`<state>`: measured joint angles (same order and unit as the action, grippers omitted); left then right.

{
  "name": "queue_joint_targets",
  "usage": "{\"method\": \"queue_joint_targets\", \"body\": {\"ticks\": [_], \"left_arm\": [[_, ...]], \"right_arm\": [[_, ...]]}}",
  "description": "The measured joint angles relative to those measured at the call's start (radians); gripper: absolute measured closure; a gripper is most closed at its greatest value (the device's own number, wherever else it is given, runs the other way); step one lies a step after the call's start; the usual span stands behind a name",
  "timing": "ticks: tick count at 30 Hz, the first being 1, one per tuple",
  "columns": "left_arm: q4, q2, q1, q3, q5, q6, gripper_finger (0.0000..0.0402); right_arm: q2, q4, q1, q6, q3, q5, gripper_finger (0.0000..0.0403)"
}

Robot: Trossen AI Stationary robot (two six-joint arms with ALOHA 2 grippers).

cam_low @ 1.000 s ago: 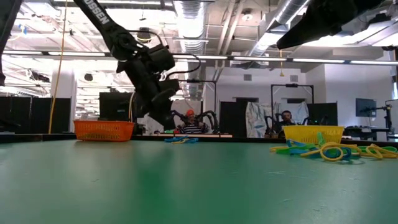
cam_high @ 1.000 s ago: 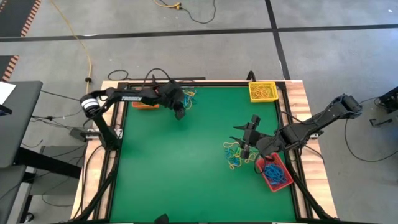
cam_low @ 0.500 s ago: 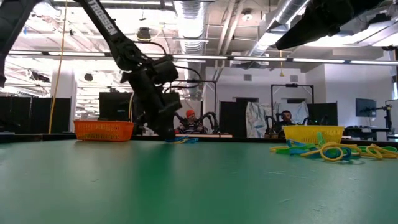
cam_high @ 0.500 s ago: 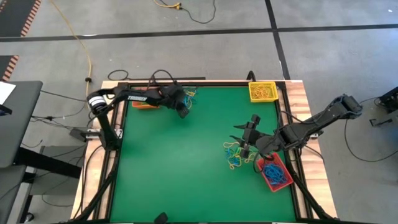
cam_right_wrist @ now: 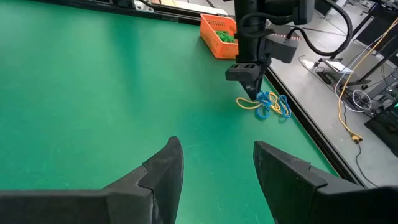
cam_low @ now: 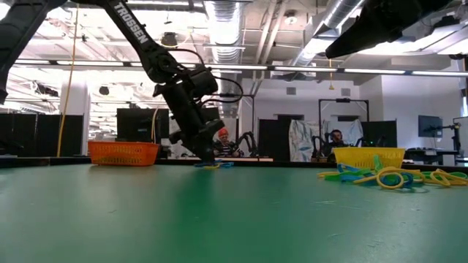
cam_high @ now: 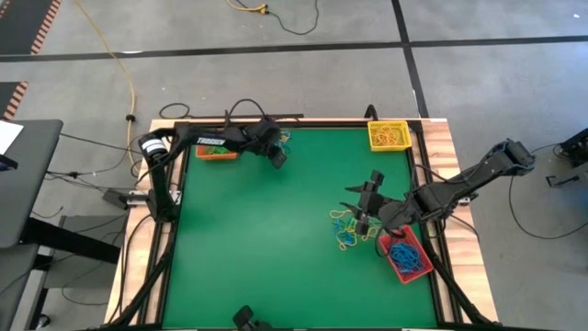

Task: Sort rubber bands into baskets
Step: Put the blue rubber band into the red bin

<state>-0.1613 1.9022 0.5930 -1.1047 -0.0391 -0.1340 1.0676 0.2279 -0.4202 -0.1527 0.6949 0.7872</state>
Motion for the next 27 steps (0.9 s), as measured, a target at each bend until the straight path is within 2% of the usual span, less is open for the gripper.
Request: {"method": "queue_joint_targets", "body": {"ticks": [10,18,27], "left_arm": [[-0.077,0.0,0.023,0.0,0.044,0.082,0.0395],[-0.119,-0.037,-0.008,0.0,0.081,0.123,0.0401],[-0.154,-0.184,-0.087,0.0,0.101,0.164,0.0401]], "right_arm": [[0.0,0.0,0.002,-0.001,0.0,-0.001,0.018],[0.0,-0.001,0.002,-0.004,0.0,-0.001,0.018],[0.036,-0.023,0.003,-0.003,0.0,-0.004,0.018]]}}
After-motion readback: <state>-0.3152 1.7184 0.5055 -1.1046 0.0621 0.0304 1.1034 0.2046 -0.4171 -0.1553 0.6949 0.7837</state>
